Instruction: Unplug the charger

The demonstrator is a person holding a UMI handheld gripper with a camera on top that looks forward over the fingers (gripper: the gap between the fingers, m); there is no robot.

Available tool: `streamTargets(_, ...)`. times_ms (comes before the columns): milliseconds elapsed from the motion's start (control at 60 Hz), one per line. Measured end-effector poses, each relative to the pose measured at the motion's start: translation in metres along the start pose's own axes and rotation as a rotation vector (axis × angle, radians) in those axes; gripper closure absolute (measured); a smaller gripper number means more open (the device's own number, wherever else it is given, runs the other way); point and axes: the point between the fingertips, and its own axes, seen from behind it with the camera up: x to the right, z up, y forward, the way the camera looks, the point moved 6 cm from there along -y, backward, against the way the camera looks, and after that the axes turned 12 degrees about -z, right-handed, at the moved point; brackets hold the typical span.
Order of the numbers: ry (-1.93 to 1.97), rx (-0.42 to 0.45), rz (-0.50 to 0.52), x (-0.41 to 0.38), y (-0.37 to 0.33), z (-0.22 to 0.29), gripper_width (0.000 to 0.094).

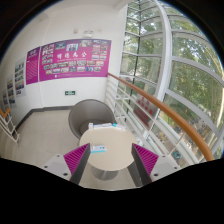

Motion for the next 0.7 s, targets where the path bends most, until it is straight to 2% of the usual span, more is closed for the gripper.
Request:
streamTargets(100,-0.004,-0.009,0.008,-0.003,0.001,-0.006,0.0079)
streamTargets(317,-0.008,-0.041,0.026,-0.012,0.021,-0.055,0.0079)
streamTargets(333,-0.008,-0.051,0.03,-0.019,0.021,-0.04,0.0079)
streamTargets(350,-0.005,-0.048,0.034,-0.018,0.02,-0.064,0.0079)
streamTargets(433,-0.006,-0.064,0.057,-0.028,0.032,-0.086,0.0079)
streamTargets(450,-0.009,-0.069,0.061,-0.033,0.047,-0.076,0.008)
streamTargets(467,-0.008,-0.062,0.064,-0.039,0.049,-0.099,0.0082)
streamTargets(700,0.043,-0.02,0.154,-0.107,0.157,-0.165,0.0079)
